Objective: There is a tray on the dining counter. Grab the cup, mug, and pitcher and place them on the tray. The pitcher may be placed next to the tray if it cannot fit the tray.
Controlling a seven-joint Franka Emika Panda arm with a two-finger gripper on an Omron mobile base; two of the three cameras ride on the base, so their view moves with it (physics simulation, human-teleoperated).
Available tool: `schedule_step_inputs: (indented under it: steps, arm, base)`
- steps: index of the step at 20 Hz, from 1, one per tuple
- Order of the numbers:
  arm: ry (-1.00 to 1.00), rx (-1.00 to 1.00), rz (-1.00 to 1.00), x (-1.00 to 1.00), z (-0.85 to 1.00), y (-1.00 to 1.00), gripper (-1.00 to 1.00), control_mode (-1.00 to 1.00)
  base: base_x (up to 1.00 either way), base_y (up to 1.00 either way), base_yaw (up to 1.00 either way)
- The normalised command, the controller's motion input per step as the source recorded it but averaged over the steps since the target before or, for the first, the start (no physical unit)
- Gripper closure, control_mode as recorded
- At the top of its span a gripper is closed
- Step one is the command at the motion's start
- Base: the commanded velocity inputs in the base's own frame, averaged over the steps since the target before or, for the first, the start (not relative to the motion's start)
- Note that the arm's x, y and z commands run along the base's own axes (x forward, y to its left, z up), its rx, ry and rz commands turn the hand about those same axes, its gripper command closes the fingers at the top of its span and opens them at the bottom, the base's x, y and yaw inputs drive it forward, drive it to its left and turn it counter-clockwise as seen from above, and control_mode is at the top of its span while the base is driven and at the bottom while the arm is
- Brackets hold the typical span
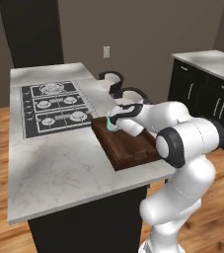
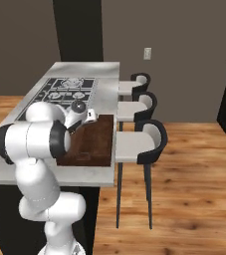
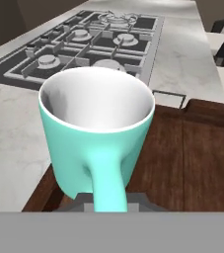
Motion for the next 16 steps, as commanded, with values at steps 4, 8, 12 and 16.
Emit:
schedule_step_inputs:
  steps: [4, 8, 12, 16]
  arm:
    - [0.05, -0.01, 0.0, 0.3, -0.33, 0.0, 1.0, -1.0]
    - [0.04, -0.01, 0.0, 0.28, -0.31, 0.0, 1.0, -1.0]
    - [0.0, -0.01, 0.0, 0.18, -0.29, 0.0, 1.0, -1.0]
    - [0.0, 0.0, 0.0, 0.23, -0.25, 0.03, 1.0, -1.0]
  base:
    - [0.0, 0.0, 0.0]
    - [0.0, 0.0, 0.0]
    - [0.0, 0.0, 0.0]
    - [0.0, 0.0, 0.0]
